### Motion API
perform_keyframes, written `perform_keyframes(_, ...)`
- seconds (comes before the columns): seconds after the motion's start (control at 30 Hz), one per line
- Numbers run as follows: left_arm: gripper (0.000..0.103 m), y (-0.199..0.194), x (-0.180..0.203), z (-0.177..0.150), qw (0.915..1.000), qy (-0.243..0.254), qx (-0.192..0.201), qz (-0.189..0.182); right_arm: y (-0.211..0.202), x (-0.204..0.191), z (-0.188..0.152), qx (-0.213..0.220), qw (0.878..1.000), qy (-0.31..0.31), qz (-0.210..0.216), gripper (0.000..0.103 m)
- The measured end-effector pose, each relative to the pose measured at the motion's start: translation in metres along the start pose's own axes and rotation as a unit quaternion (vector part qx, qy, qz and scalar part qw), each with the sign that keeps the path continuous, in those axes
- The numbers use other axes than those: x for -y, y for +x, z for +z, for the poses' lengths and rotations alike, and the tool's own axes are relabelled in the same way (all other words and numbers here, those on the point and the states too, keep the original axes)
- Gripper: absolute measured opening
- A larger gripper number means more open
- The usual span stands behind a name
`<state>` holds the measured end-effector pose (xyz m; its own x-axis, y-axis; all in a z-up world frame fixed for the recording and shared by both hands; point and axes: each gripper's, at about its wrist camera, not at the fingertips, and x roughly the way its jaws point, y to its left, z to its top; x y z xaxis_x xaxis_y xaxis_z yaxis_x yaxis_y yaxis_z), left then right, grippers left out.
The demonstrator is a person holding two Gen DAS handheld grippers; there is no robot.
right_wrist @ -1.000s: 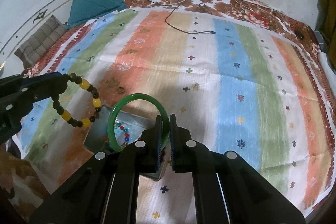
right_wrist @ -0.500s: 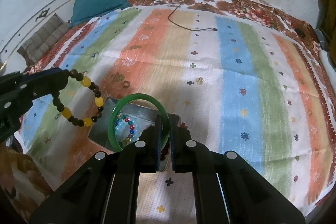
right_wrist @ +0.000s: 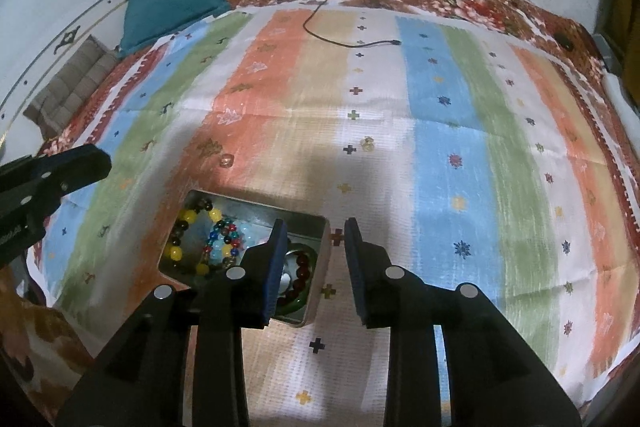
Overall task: Organize jewelry
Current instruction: 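Move the left tool to the silver ring while the right tool approaches the gold charm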
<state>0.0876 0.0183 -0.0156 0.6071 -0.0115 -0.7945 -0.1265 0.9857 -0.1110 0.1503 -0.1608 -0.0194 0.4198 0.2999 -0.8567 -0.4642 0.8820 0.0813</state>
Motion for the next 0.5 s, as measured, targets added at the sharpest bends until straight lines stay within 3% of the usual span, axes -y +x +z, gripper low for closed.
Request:
perform_keyframes(0.3,0.039,0.022,-0.014,0.004,0.9991,-0.017,-0.031,0.023,0.012,0.014,0.011,-0.012,1.000,0.028,0.002,0.047)
perform_keyframes(0.5,0.043,0.037,-0.019,0.008,0.9980,-0.022,-0.051,0.031,0.026,0.019,0.020,-0.027,0.999,0.029,-0.004,0.047)
